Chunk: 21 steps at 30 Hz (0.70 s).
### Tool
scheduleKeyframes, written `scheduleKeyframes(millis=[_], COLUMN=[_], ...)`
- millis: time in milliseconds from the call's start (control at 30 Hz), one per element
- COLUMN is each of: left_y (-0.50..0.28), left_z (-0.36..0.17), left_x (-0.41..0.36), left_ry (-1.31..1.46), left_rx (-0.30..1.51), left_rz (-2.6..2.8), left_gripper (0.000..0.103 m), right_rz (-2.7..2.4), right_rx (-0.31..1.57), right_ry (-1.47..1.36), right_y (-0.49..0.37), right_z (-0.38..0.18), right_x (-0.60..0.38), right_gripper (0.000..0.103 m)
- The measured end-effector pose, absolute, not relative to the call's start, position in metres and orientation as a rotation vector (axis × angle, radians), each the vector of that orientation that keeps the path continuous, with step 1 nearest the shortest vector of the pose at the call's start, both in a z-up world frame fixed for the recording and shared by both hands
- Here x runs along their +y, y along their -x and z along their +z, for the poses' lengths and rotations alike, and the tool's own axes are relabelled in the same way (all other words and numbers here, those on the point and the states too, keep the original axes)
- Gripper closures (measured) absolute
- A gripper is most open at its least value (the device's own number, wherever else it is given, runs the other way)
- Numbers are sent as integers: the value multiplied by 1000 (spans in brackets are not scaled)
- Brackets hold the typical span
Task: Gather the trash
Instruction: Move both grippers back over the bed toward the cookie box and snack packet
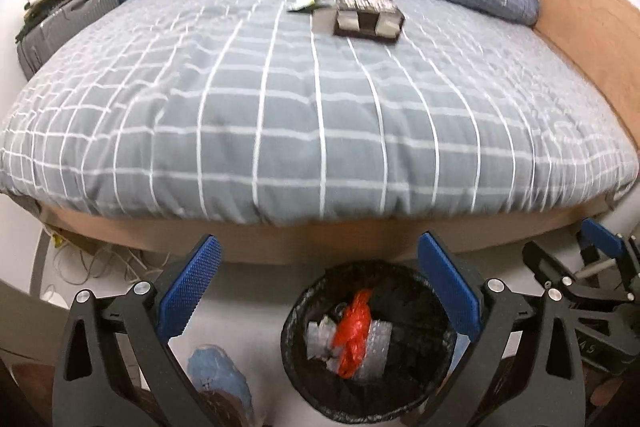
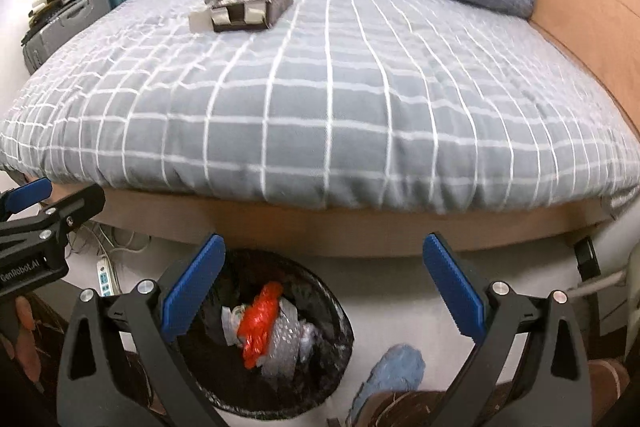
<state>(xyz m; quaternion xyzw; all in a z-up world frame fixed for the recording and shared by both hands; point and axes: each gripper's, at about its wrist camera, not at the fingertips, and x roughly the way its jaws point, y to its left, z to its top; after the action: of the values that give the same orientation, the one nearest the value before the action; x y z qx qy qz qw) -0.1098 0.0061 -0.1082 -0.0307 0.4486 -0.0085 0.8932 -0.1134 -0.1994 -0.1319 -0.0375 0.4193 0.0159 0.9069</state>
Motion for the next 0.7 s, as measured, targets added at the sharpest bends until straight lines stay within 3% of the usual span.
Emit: scheduleKeyframes(millis=[700], left_y=[-14], left_z=[-66], left_x=[47], left_ry=[77], left_rx=[823], left_rz=[26], left_gripper=[6], right_rz=[52], right_rx=[737], right_ry=[91], right_y=[-24], right_z=[-66], right_x=[-163], right_gripper=[8])
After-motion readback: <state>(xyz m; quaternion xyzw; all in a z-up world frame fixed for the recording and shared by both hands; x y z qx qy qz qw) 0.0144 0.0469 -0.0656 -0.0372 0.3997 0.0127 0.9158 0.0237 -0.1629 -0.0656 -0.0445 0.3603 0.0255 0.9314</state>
